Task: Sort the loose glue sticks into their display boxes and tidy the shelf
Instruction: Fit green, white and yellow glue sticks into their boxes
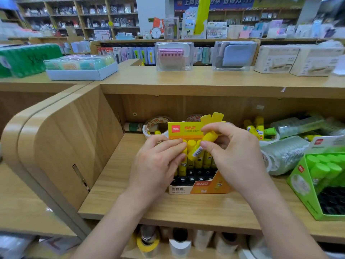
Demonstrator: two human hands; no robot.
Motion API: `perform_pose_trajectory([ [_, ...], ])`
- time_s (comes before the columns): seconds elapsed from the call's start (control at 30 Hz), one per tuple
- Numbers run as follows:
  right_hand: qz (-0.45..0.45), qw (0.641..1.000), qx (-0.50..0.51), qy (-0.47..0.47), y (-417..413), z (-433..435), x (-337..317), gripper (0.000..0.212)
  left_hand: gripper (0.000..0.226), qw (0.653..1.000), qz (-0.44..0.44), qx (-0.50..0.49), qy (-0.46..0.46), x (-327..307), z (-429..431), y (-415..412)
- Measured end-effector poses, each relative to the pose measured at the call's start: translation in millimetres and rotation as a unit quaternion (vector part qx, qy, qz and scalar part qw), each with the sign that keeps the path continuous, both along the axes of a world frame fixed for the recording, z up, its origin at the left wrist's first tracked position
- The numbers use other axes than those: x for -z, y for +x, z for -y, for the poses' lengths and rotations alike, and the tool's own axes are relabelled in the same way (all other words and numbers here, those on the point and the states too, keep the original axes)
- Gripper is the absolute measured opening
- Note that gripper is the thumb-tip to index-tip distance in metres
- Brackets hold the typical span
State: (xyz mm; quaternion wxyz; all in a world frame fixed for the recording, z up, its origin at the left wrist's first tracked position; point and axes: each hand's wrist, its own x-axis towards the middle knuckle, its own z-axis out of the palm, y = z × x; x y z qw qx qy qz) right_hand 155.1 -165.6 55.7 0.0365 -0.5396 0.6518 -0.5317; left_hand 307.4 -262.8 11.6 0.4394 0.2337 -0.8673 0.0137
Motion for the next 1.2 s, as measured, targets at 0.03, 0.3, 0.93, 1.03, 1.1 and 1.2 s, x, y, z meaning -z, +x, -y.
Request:
perform_pose_trajectory([
  [0.03,-0.03,1.0,0.002,0.007,1,1,1,0.031,0.03,1.0,-0.002,0.0,0.002,0,0,0],
  [0.3,-0.156,0.986,-0.004,0.054,1,8,2,0.027,0.03,0.999,-0.023,0.004,0.029,1,-2,0],
  [0.93,-0.24,0.968,-0.007,0.071,0,6,4,0.015,0.033,0.994,-0.042,0.036,0.09,3,-11,0],
  [1.03,-0.251,0.966,-0.002,0.068,-2,4,4,0.013,0.037,0.996,-0.037,0.046,0.067,4,-9,-5],
  [1.1,-0.251,0.966,0.0,0.061,-5,1,4,0.013,0.037,0.997,-0.03,0.043,0.053,5,-8,-6],
  [1.2,-0.231,0.972,0.015,0.045,-11,-4,4,0.01,0.036,0.999,-0.011,0.038,0.032,3,-7,-8],
])
